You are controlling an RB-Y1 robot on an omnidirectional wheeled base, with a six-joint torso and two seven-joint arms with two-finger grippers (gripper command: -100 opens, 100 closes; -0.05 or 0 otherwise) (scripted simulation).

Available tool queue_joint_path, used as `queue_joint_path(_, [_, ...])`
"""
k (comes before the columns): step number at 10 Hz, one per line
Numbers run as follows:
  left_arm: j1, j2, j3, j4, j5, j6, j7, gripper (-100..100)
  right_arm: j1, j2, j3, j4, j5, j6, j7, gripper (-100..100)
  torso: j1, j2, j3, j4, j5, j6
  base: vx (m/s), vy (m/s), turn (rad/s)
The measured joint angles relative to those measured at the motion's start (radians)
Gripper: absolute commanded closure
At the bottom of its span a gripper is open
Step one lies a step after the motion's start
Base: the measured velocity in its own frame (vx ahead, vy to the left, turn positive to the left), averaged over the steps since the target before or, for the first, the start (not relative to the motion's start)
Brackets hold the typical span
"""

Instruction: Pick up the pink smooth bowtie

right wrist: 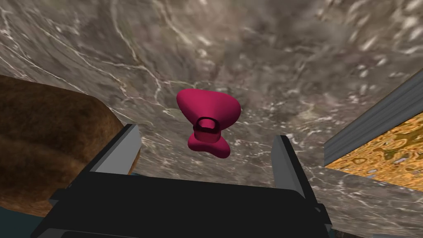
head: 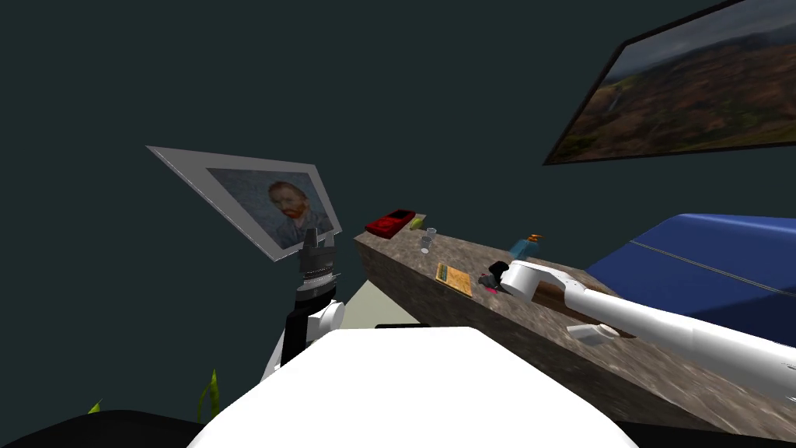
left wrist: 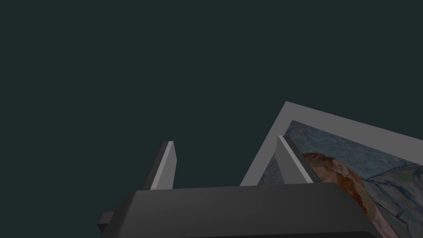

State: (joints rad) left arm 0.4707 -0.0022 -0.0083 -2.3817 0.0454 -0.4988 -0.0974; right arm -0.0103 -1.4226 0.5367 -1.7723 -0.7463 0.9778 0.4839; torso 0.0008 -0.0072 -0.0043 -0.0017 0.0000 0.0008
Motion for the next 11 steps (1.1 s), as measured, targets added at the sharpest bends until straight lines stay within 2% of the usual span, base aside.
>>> queue_joint_path(2, [0.0, 0.0, 0.0, 0.0, 0.0, 0.0, 0.0, 0, -0.012, -0.017, 0.01, 0.017, -0.021, 0.037, 0.002, -100, 0.0, 0.005, 0.002, 0.001, 0.0, 0.001, 0.016, 0.004, 0.008])
queue_joint_path(3, [0.0, 0.0, 0.0, 0.0, 0.0, 0.0, 0.0, 0, -0.012, -0.018, 0.011, 0.018, -0.022, 0.041, 0.002, 0, 0.0, 0.007, 0.004, 0.002, 0.0, 0.001, 0.0, 0.0, 0.0])
queue_joint_path(4, [0.0, 0.0, 0.0, 0.0, 0.0, 0.0, 0.0, 0, -0.012, -0.017, 0.011, 0.018, -0.022, 0.041, 0.002, -100, 0.0, 0.008, 0.005, 0.002, 0.0, 0.001, -0.009, -0.011, 0.034])
queue_joint_path(7, [0.0, 0.0, 0.0, 0.0, 0.0, 0.0, 0.0, 0, 0.001, 0.03, 0.018, 0.07, 0.014, 0.015, 0.007, -100, -0.001, 0.009, 0.005, 0.002, -0.001, 0.001, -0.009, -0.011, 0.031])
queue_joint_path(8, [0.0, 0.0, 0.0, 0.0, 0.0, 0.0, 0.0, 0, 0.001, 0.032, 0.018, 0.072, 0.015, 0.013, 0.008, 100, -0.002, 0.008, 0.005, 0.002, -0.001, 0.001, 0.0, 0.0, 0.0])
queue_joint_path(11, [0.0, 0.0, 0.0, 0.0, 0.0, 0.0, 0.0, 0, 0.001, 0.031, 0.018, 0.072, 0.015, 0.014, 0.008, 100, -0.002, 0.008, 0.004, 0.002, -0.002, 0.0, 0.0, 0.0, 0.0])
